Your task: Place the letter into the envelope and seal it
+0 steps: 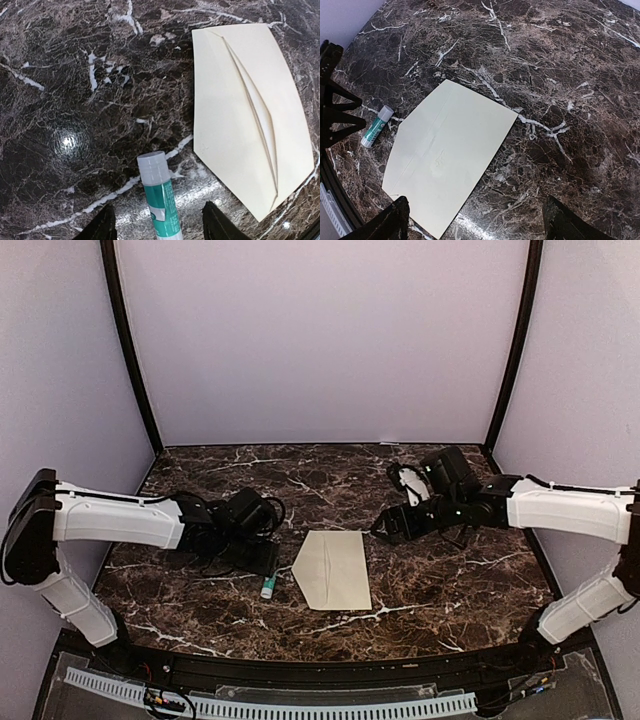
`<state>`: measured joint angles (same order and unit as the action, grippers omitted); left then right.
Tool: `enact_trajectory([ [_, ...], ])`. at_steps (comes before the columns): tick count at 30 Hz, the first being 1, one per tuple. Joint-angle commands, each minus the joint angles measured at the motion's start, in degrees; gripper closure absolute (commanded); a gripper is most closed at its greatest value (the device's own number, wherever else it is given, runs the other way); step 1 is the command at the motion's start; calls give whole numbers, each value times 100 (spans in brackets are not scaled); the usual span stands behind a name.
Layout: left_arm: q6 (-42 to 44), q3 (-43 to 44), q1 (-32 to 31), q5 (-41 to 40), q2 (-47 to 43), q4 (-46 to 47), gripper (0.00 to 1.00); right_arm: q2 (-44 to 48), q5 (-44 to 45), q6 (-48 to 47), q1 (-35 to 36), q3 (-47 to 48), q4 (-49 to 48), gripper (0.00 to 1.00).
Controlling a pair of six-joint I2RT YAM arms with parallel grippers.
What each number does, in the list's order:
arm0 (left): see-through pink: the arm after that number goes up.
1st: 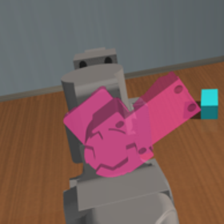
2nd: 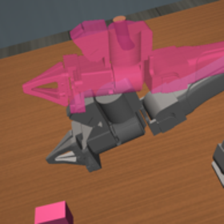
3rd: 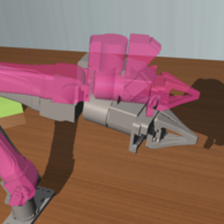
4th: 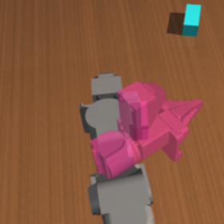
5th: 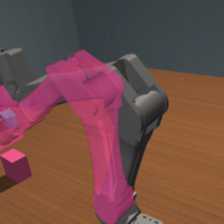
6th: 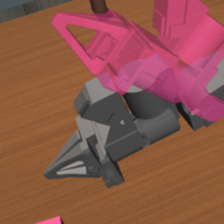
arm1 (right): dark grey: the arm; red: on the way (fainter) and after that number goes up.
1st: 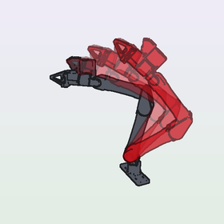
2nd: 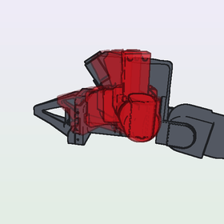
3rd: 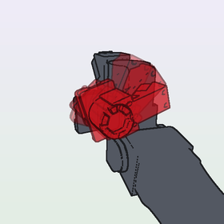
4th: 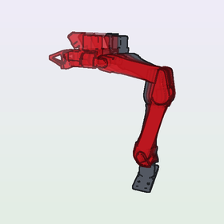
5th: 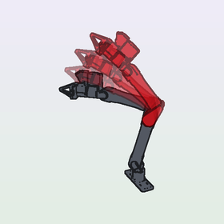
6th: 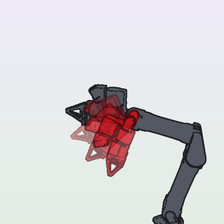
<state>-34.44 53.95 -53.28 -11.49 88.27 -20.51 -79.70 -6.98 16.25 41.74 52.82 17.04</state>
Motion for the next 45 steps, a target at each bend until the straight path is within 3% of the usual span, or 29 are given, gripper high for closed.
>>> enact_trajectory([
  [1, 61, 269, 66, 161, 394, -468, 43, 389, 114, 172, 120, -169, -311, 11],
  [6, 71, 382, 148, 259, 799, -402, 46, 596, 131, 192, 200, -241, -298, 12],
  [13, 84, 523, 173, 276, 1237, -345, 59, 649, 167, 220, 269, -288, -323, 14],
  [18, 42, 507, 171, 303, 1418, -249, 82, 684, 146, 262, 330, -339, -427, 16],
  [22, 39, 473, 176, 274, 1201, -98, 92, 771, 50, 397, 429, -525, -867, 18],
  [28, 508, 264, 23, 780, 40, 895, 96, 1248, -251, 931, 847, -1475, -2909, 19],
  [33, 727, -220, -120, 1906, -1077, 2631, 100, 1474, -4, 1694, 1305, -2331, -5173, 19],
  [37, 568, -465, -150, 2577, -1476, 3805, 100, 1150, -493, 1724, 1684, -2616, -6752, 21],
  [42, 206, -680, -161, 3154, -1634, 5136, 100, 631, -694, 1661, 2015, -2484, -7861, 23],
  [45, 82, -770, -184, 3369, -1654, 5567, 100, 438, -674, 1637, 2131, -2277, -8036, 25],
])
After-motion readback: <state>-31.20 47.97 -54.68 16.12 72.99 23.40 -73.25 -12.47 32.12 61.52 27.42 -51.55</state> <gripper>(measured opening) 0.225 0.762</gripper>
